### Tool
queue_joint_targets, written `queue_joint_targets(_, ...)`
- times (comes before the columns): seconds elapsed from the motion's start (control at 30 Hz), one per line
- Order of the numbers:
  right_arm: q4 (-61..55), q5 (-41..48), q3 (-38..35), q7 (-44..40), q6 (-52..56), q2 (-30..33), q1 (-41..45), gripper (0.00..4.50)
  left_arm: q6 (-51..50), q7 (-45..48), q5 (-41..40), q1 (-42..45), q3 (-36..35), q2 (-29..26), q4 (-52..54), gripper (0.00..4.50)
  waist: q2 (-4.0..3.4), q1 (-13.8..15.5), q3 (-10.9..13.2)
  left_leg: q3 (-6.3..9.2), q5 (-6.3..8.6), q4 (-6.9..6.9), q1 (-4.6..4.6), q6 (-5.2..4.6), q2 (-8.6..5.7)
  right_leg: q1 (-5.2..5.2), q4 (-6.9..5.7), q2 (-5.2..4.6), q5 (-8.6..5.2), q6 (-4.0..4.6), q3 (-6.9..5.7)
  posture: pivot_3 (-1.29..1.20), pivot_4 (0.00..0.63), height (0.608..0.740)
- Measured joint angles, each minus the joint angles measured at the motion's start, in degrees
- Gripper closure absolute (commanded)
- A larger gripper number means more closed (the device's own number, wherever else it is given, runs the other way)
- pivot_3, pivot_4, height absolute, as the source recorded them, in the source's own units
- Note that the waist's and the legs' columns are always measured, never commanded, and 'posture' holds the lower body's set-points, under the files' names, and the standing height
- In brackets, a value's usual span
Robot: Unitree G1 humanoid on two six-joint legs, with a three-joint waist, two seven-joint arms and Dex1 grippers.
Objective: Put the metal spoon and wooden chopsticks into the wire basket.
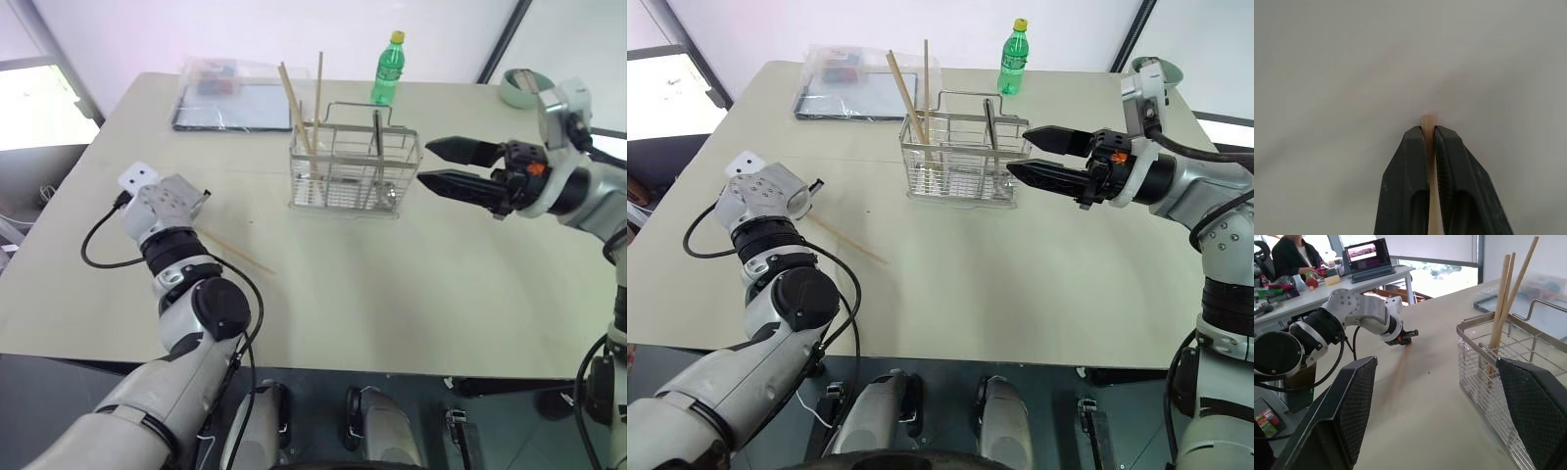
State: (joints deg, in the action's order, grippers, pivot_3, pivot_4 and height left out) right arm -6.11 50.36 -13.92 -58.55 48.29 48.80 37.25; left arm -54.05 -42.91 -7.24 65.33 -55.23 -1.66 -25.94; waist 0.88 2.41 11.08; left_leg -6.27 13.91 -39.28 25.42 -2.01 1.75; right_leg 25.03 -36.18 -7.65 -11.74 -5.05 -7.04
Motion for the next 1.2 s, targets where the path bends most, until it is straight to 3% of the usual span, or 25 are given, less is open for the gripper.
queue_joint_targets(0.27,0.1,0.0,0.0,0.0,0.0,-0.1,0.3,0.49,4.1,2.2,-3.4,-2.0,4.5,-3.0,-1.6,4.39,0.05,-0.2,0.0,-0.02,-0.01,0.0,0.09,0.01,0.03,0.1,-0.01,0.06,0.0,0.0,0.0,0.0,0.15,0.707)
queue_joint_targets(0.4,0.2,0.0,0.0,0.0,0.1,0.0,0.6,0.49,15.2,10.9,-4.6,-0.5,8.8,-12.6,-5.7,4.39,0.09,-0.7,0.1,-0.07,-0.15,0.03,0.25,0.25,0.09,0.31,-0.01,0.13,0.01,0.03,0.01,0.0,0.15,0.707)
queue_joint_targets(0.57,0.4,0.0,0.0,0.0,0.5,0.1,0.8,0.49,30.1,29.5,-8.6,11.6,12.1,-23.4,-14.4,4.39,0.22,0.0,0.1,-0.07,-0.16,-0.1,0.54,0.27,0.04,0.34,0.08,0.07,0.02,0.02,-0.15,0.0,0.15,0.707)
queue_joint_targets(0.67,0.4,0.0,0.0,0.0,1.1,0.1,1.2,0.49,35.6,42.7,-13.1,23.0,14.8,-26.0,-17.9,4.39,0.21,0.0,0.1,0.06,0.01,-0.51,0.93,0.01,0.04,0.39,0.17,0.01,0.07,-0.08,-0.29,0.0,0.15,0.707)
queue_joint_targets(0.8,0.3,0.1,-0.1,0.4,1.5,0.0,1.2,0.49,35.9,54.1,-17.3,29.5,18.4,-24.9,-21.7,4.39,0.15,-0.3,0.1,-0.01,0.09,-0.69,0.91,-0.13,-0.01,0.34,0.15,-0.03,0.16,-0.26,-0.21,0.0,0.15,0.707)
queue_joint_targets(1.0,-1.2,0.4,-1.7,1.8,1.6,0.7,-0.7,0.49,34.3,68.7,-15.1,26.1,31.7,-19.1,-23.2,4.39,0.15,-0.3,0.1,-0.03,0.06,-0.74,0.95,-0.12,0.03,0.39,0.09,0.03,0.15,-0.25,-0.19,0.0,0.15,0.707)
queue_joint_targets(1.2,-1.9,1.3,-5.3,4.1,2.6,1.8,-2.2,0.49,36.5,72.6,-12.1,23.2,38.6,-16.0,-23.7,4.39,0.14,-1.3,0.1,-0.05,0.05,-0.7,0.99,-0.13,0.05,0.49,0.07,0.09,0.15,-0.25,-0.14,0.0,0.15,0.707)
